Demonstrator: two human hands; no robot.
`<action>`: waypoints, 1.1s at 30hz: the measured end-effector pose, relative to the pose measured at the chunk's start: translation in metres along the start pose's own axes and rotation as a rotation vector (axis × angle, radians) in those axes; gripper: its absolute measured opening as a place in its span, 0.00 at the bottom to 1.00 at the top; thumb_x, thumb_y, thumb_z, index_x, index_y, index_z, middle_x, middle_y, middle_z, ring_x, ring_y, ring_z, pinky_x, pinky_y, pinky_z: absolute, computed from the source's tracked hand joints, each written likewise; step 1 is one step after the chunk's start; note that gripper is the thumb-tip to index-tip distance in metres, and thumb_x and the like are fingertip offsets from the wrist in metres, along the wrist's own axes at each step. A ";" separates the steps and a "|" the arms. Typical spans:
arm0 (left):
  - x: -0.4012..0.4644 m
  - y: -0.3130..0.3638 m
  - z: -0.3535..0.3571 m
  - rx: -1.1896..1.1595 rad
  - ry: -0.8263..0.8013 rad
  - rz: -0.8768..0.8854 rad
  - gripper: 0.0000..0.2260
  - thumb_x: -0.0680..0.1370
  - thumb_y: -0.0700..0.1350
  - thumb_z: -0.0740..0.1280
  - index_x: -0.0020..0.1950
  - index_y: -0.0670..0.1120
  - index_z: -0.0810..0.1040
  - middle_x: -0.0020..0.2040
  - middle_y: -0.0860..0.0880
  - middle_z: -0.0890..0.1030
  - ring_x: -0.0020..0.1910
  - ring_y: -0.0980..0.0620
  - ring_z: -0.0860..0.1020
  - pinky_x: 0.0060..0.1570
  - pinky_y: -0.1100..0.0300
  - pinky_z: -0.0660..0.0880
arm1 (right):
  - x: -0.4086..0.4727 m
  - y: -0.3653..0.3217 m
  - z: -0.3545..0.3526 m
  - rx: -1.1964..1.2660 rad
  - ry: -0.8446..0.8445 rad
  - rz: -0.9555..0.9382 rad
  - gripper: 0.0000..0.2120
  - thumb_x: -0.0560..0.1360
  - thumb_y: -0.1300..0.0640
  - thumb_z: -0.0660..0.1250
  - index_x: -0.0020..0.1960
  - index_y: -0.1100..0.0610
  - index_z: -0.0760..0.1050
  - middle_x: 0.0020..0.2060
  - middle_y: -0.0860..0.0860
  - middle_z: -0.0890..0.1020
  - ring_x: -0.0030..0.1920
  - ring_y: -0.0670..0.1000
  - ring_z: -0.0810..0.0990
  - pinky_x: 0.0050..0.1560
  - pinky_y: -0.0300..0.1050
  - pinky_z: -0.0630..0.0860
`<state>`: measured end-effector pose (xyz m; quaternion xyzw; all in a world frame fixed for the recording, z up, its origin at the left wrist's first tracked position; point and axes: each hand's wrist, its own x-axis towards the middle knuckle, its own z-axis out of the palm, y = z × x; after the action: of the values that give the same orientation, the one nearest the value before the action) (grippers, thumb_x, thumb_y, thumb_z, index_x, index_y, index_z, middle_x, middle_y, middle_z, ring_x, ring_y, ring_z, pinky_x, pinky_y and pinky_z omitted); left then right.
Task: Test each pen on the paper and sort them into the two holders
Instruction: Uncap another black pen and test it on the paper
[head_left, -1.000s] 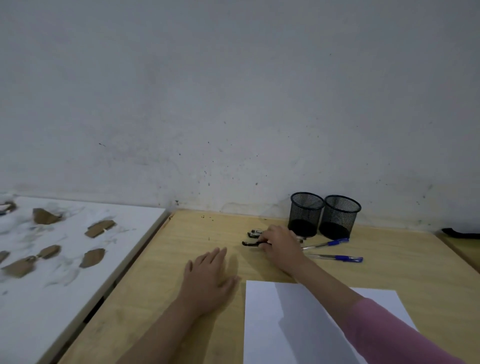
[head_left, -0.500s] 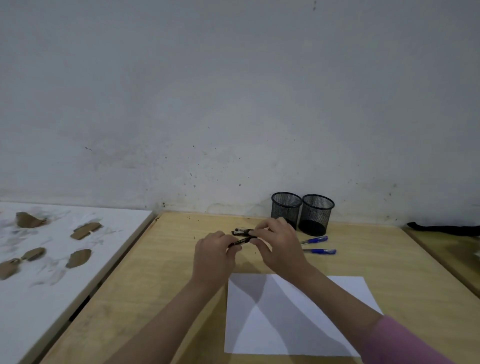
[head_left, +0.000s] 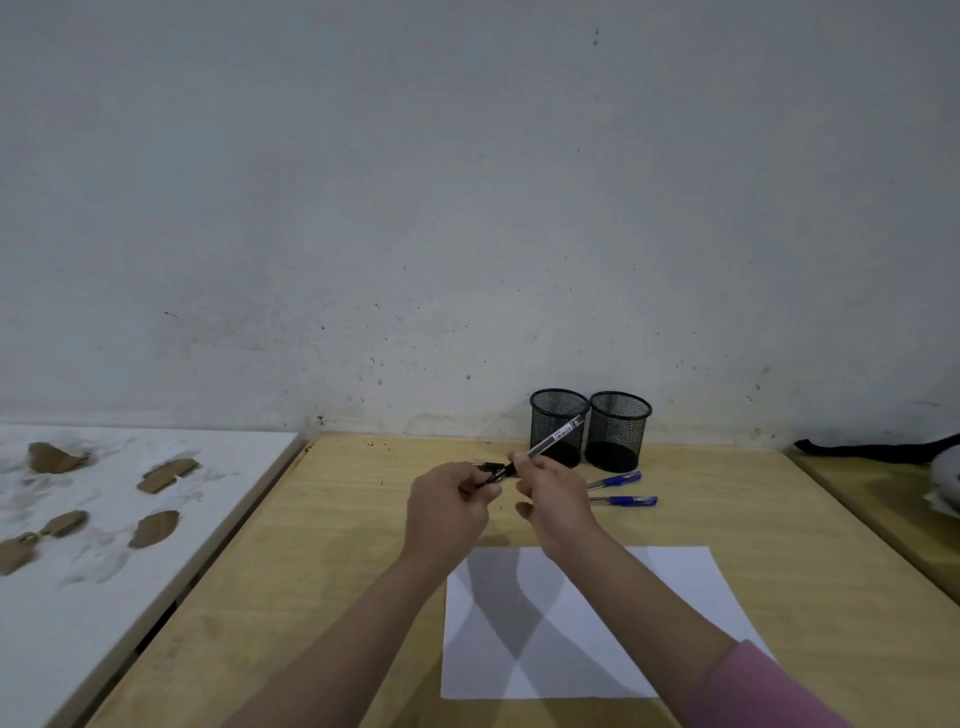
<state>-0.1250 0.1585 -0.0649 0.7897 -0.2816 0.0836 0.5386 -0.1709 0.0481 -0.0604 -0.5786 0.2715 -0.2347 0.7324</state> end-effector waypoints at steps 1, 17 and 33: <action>0.001 0.001 0.001 -0.011 -0.008 -0.011 0.04 0.69 0.40 0.73 0.35 0.46 0.81 0.28 0.57 0.77 0.28 0.61 0.73 0.29 0.72 0.68 | 0.003 -0.001 0.000 0.016 -0.004 0.031 0.07 0.76 0.57 0.66 0.41 0.57 0.80 0.30 0.49 0.71 0.36 0.48 0.69 0.37 0.43 0.69; 0.019 0.000 0.014 -0.150 -0.070 -0.154 0.06 0.69 0.38 0.73 0.33 0.44 0.80 0.31 0.46 0.79 0.23 0.60 0.69 0.24 0.72 0.64 | 0.025 -0.007 0.011 0.174 0.034 0.181 0.08 0.77 0.63 0.64 0.40 0.60 0.77 0.28 0.49 0.72 0.29 0.45 0.69 0.33 0.40 0.67; 0.023 -0.082 -0.004 0.357 -0.165 -0.212 0.05 0.72 0.50 0.70 0.44 0.52 0.83 0.44 0.52 0.83 0.47 0.51 0.79 0.48 0.55 0.76 | 0.024 -0.011 -0.071 -0.114 0.172 -0.148 0.10 0.75 0.56 0.68 0.36 0.54 0.79 0.32 0.53 0.75 0.37 0.51 0.72 0.39 0.45 0.73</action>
<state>-0.0618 0.1754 -0.1191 0.9019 -0.2209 0.0104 0.3711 -0.2005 -0.0213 -0.0660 -0.6155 0.3031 -0.3210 0.6529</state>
